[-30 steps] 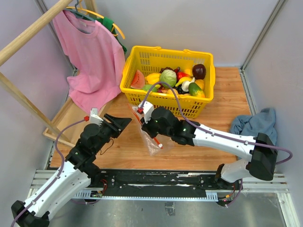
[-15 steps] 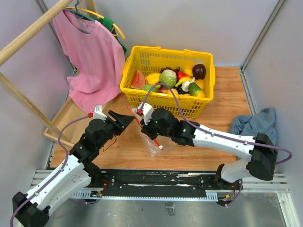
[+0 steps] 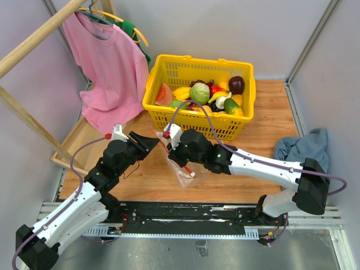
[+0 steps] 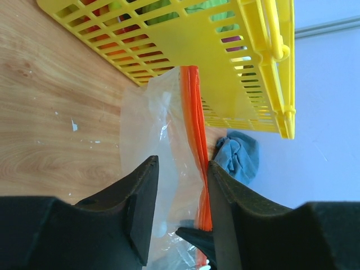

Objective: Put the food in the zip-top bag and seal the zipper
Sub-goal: Open the zipper of the food storage bag.

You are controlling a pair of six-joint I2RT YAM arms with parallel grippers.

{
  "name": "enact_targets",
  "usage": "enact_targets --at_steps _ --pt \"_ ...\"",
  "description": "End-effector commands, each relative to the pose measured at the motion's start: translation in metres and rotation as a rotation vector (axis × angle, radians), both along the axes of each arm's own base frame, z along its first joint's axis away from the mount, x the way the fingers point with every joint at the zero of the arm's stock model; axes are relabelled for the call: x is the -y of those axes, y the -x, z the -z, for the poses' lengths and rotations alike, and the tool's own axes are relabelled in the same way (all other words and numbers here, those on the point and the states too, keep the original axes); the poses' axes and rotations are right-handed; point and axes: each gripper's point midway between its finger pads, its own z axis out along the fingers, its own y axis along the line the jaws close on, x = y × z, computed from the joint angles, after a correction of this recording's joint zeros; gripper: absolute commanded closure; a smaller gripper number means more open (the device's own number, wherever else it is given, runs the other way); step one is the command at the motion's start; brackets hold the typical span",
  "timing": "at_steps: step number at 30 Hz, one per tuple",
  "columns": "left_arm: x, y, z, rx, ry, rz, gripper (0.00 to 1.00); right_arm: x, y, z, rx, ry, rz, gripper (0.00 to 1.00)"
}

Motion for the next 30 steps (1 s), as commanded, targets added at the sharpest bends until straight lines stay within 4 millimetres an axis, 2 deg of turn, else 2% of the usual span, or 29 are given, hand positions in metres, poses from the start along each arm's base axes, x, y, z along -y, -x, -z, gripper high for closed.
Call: enact_targets --at_steps 1,7,12,17,22,30 --pt "-0.003 -0.001 -0.01 0.027 0.003 -0.02 0.58 0.001 -0.004 -0.01 0.027 -0.035 0.001 0.99" --pt "-0.003 -0.002 -0.006 0.014 -0.018 -0.019 0.66 0.001 -0.005 -0.01 0.03 -0.033 0.002 0.99" --pt "-0.001 -0.003 0.001 -0.005 -0.034 -0.009 0.68 0.0 -0.004 -0.011 0.03 -0.035 -0.004 0.99" --pt "0.004 -0.002 0.0 -0.002 -0.02 0.013 0.6 -0.001 -0.002 -0.007 0.024 -0.032 -0.015 0.99" --pt "0.005 -0.001 0.0 -0.002 -0.014 0.017 0.59 -0.001 -0.002 -0.007 0.024 -0.034 -0.017 0.99" --pt "-0.011 0.002 -0.007 0.01 -0.04 -0.039 0.57 0.003 -0.005 -0.007 0.035 -0.028 0.005 0.99"
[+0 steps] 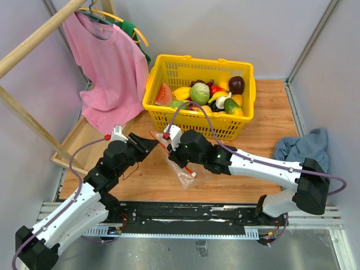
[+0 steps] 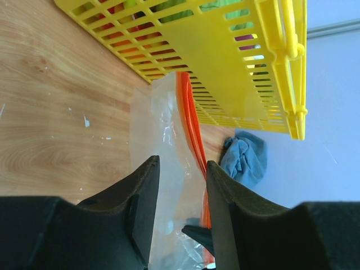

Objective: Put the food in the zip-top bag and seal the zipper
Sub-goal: Open the zipper of the food storage bag.

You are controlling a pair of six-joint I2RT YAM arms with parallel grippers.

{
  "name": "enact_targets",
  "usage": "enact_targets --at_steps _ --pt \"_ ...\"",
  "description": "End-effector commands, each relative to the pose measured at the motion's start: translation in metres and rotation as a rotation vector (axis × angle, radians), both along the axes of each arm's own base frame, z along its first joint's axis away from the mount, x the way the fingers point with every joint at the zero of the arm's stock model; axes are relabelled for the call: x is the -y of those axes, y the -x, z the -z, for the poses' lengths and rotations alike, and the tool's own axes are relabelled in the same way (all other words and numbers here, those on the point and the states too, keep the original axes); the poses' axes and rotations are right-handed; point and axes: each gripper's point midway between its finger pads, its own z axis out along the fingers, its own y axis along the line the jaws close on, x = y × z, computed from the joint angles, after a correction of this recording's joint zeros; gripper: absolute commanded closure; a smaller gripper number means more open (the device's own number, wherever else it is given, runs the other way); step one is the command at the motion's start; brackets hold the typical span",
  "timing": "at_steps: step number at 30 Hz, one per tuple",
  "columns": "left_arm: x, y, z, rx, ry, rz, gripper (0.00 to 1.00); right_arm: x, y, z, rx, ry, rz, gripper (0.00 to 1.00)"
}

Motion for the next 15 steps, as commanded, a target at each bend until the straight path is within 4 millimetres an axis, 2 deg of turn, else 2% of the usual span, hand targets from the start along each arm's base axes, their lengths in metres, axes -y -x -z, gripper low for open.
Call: enact_targets --at_steps 1,5,15 --pt "-0.011 0.001 -0.017 0.043 -0.019 -0.042 0.57 0.002 -0.007 -0.012 0.038 -0.035 0.019 0.99" --pt "-0.015 0.003 -0.019 0.05 -0.023 -0.055 0.58 0.001 -0.007 -0.012 0.037 -0.04 0.019 0.99" --pt "-0.003 -0.001 -0.017 0.044 -0.004 -0.012 0.59 -0.001 -0.005 -0.01 0.03 -0.042 0.004 0.99"
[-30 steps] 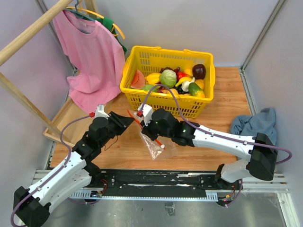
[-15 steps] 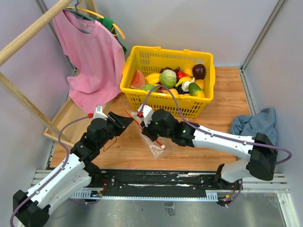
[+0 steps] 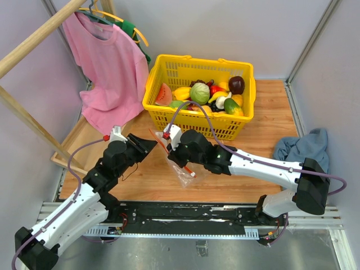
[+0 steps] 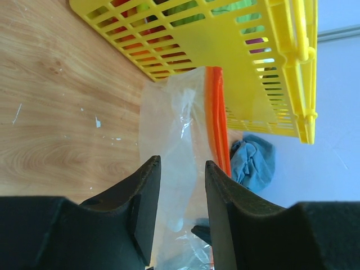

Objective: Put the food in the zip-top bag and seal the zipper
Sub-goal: Open the zipper of the food storage bag.

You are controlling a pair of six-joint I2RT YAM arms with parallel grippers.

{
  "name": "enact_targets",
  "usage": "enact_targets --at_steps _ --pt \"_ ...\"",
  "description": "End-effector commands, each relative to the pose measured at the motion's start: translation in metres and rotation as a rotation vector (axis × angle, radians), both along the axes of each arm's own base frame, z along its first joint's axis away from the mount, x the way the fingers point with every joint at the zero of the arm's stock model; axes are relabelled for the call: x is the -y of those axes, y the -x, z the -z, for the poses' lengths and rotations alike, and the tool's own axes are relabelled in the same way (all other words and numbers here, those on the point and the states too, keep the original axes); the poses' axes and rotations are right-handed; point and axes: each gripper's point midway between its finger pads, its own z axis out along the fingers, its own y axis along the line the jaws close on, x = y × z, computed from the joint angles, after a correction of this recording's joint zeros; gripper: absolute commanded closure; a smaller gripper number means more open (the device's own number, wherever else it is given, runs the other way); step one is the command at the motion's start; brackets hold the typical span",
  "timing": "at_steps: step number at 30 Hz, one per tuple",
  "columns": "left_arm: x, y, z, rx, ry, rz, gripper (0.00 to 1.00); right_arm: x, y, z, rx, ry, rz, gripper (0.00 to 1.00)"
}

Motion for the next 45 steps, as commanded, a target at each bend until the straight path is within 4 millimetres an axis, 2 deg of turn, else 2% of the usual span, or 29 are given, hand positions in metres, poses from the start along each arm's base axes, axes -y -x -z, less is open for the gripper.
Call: enact_targets --at_steps 1,15,36,45 --pt "0.006 -0.003 -0.018 0.045 0.022 0.017 0.58 0.002 -0.004 -0.007 0.022 -0.024 0.003 0.99" --pt "0.0 -0.005 -0.03 0.083 0.053 -0.021 0.56 0.0 -0.003 -0.004 0.015 -0.024 0.0 0.99" --pt "0.002 -0.012 -0.027 0.082 0.036 -0.03 0.56 -0.001 -0.002 0.0 0.011 -0.016 -0.011 0.99" --pt "0.009 -0.014 -0.017 0.052 0.005 0.001 0.58 -0.002 -0.001 0.001 0.008 -0.013 -0.021 0.99"
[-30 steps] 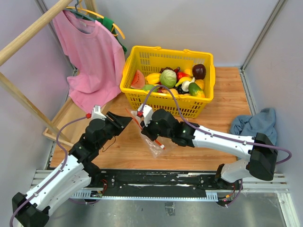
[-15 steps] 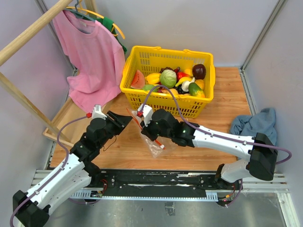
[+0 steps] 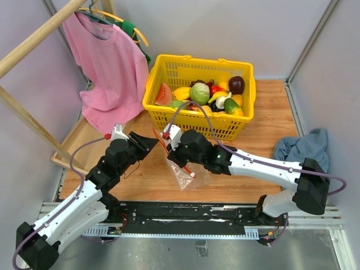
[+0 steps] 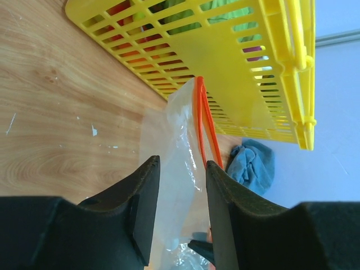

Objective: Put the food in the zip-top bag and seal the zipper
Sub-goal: Open the zipper of the food storage bag.

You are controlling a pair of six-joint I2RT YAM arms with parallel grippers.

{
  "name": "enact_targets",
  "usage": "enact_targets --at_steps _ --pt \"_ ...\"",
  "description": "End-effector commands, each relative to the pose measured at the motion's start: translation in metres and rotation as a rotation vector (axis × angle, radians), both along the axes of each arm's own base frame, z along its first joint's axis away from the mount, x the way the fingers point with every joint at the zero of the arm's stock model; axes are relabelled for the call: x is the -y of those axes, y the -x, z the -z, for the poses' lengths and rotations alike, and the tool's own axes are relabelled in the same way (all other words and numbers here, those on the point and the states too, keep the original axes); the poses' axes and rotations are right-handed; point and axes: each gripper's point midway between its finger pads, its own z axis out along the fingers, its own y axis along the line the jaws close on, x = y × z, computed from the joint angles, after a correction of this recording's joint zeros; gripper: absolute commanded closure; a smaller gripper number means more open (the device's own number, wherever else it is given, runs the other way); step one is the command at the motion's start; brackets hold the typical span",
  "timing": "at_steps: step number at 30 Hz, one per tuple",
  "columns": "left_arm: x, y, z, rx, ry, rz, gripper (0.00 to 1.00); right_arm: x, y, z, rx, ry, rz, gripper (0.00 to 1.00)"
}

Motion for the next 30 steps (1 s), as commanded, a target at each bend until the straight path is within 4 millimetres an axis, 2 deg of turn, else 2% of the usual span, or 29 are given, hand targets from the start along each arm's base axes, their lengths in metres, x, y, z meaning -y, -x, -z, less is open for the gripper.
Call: enact_targets --at_steps 1,16,30 --pt "0.005 -0.004 -0.015 0.039 0.001 0.015 0.58 -0.001 -0.002 0.001 0.01 -0.009 -0.014 0.99" --pt "0.012 -0.004 -0.022 0.049 -0.001 0.049 0.58 -0.006 0.003 0.007 -0.004 0.011 -0.06 0.99" --pt "0.014 -0.003 -0.009 0.015 -0.027 0.066 0.66 -0.004 0.001 0.004 0.01 0.007 -0.047 0.99"
